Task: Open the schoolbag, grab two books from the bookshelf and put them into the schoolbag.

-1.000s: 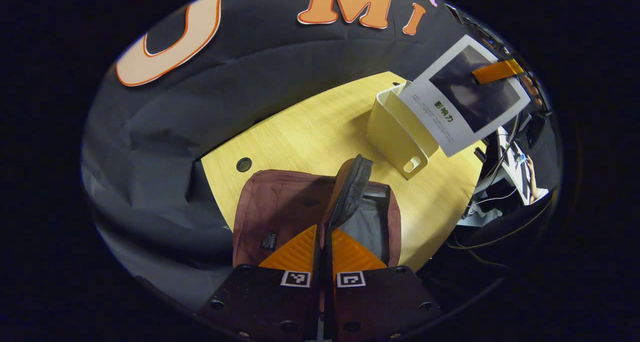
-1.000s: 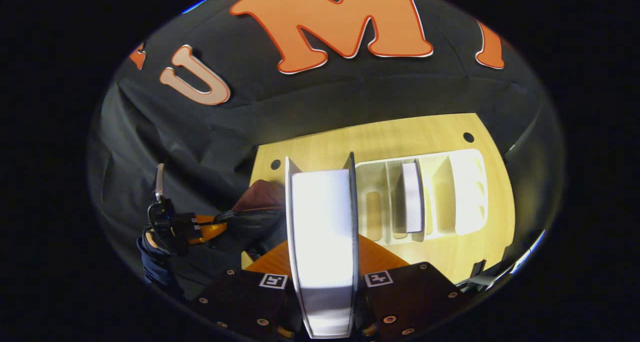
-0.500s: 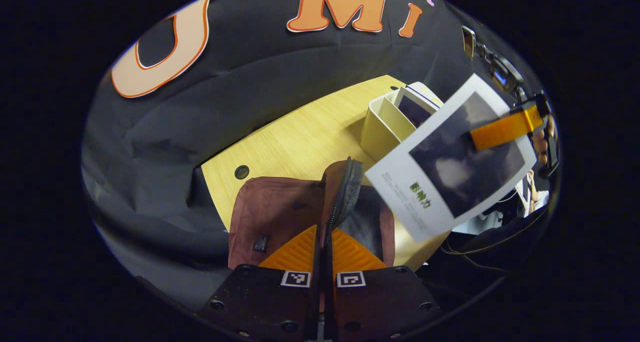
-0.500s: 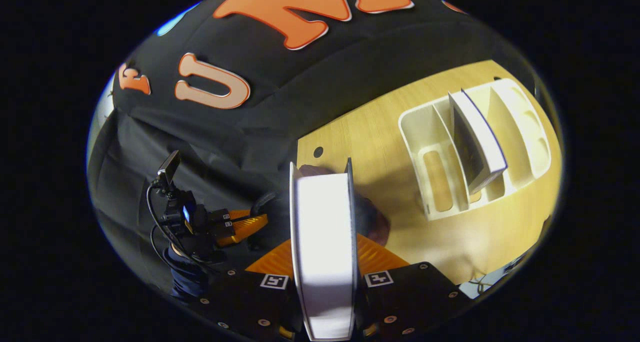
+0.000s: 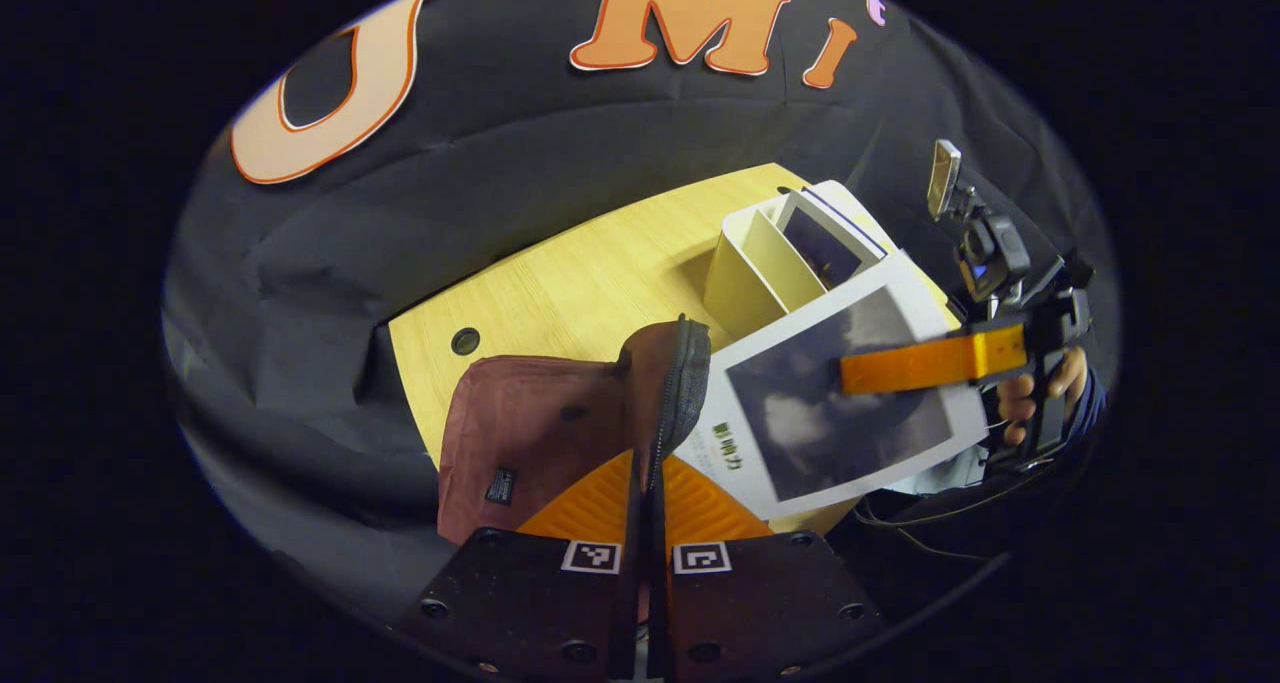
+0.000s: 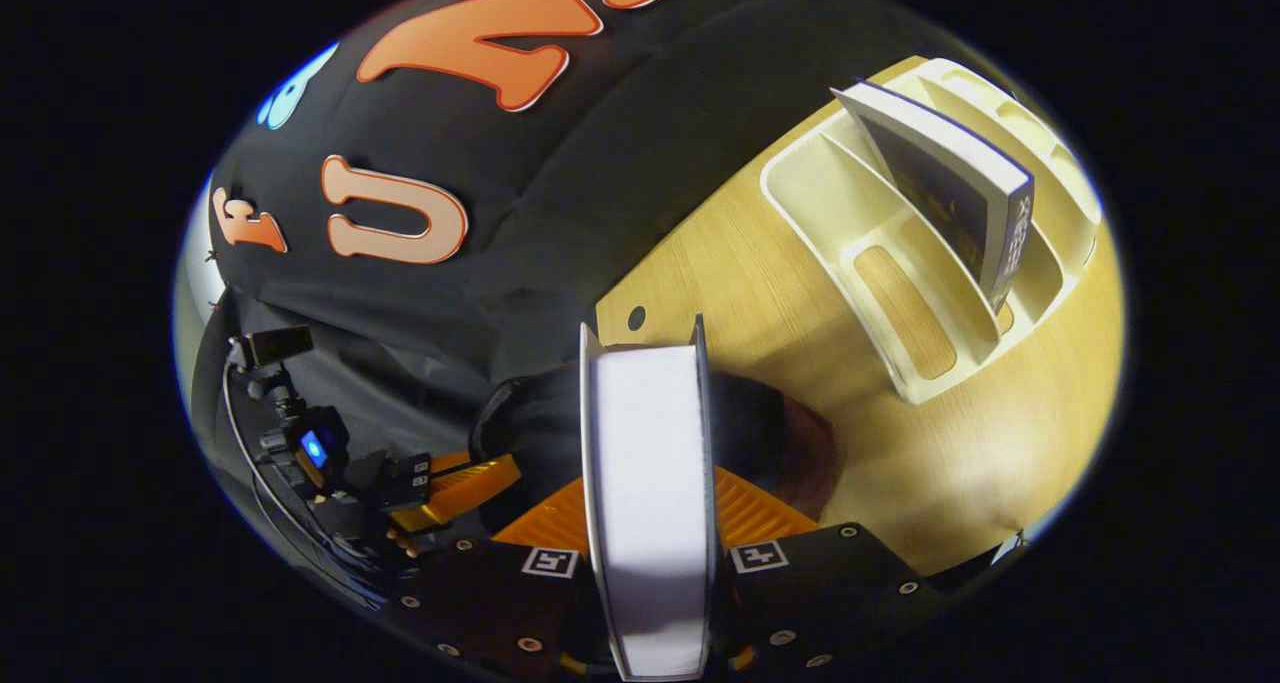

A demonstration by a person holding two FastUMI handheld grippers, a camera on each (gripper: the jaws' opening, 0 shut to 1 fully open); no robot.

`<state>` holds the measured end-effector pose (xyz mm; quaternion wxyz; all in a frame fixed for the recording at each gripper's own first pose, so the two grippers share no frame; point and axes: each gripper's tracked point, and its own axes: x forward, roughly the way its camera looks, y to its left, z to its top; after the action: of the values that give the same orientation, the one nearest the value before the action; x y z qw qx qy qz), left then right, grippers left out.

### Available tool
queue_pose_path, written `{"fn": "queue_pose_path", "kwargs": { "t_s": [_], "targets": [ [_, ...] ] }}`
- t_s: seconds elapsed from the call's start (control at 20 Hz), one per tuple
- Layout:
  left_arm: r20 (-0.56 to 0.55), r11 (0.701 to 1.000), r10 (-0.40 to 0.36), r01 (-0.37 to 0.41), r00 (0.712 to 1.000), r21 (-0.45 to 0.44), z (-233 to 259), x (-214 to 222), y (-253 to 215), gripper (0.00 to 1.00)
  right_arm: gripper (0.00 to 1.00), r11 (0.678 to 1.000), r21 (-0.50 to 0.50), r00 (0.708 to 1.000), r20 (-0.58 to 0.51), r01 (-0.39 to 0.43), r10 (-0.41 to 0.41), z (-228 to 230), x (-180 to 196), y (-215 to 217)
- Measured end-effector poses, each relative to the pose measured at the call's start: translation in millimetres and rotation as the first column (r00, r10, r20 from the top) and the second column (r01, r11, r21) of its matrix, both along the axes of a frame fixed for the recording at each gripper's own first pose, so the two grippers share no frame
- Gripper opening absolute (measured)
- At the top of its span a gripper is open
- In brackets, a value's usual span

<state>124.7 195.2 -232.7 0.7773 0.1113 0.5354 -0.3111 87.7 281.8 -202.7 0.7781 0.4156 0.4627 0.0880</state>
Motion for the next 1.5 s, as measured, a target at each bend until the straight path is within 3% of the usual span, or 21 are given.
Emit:
{"fn": "queue_pose_path", "kwargs": {
  "t_s": [0.4,0.7,0.95,1.05,1.1,1.15,1.2,1.25,1.3,1.5],
  "targets": [
    [0.002,0.999,-0.042,0.042,0.999,-0.030,4.1,-18.5,-21.0,0.05,0.41,0.991,0.080,0.994,-0.021,0.105,-0.104,-62.5,1.8,48.5],
    [0.027,0.992,-0.121,0.122,0.992,-0.042,-1.5,-36.3,-34.8,0.05,0.41,0.992,0.097,0.996,-0.016,0.083,-0.082,-100.1,14.0,90.3],
    [0.017,0.995,-0.083,0.084,0.996,-0.047,-10.1,-35.3,-28.1,0.05,0.43,0.996,0.065,0.998,-0.030,0.054,-0.053,-122.6,22.1,114.0],
    [0.021,0.997,-0.061,0.062,0.998,-0.038,-12.5,-30.8,-21.2,0.05,0.57,0.998,0.031,0.998,-0.036,0.049,-0.048,-126.9,21.2,108.7],
    [0.023,0.998,-0.051,0.052,0.998,-0.037,-12.6,-29.0,-18.6,0.05,0.51,0.999,0.026,0.998,-0.052,0.045,-0.043,-129.0,19.6,107.1],
    [0.019,0.998,-0.041,0.042,0.999,-0.040,-14.1,-29.9,-16.7,0.05,0.75,0.999,0.017,0.997,-0.069,0.042,-0.041,-129.2,16.8,102.5],
    [0.012,0.998,-0.029,0.030,1.000,-0.047,-12.5,-29.1,-16.8,0.05,0.87,0.999,-0.002,0.995,-0.090,0.041,-0.041,-131.3,13.2,93.0],
    [0.007,0.998,-0.021,0.021,1.000,-0.053,-15.7,-29.2,-16.4,0.05,0.92,0.999,-0.018,0.994,-0.099,0.039,-0.040,-130.4,9.0,84.7],
    [0.007,0.998,-0.017,0.017,1.000,-0.057,-16.6,-28.1,-17.2,0.05,0.97,0.998,-0.052,0.992,-0.126,0.024,-0.030,-133.0,2.7,75.2],
    [0.018,0.998,-0.008,0.009,1.000,-0.059,-18.4,-27.0,-19.8,0.05,0.97,0.985,-0.161,0.982,-0.187,-0.059,0.028,-128.7,-21.7,33.7]
  ]
}}
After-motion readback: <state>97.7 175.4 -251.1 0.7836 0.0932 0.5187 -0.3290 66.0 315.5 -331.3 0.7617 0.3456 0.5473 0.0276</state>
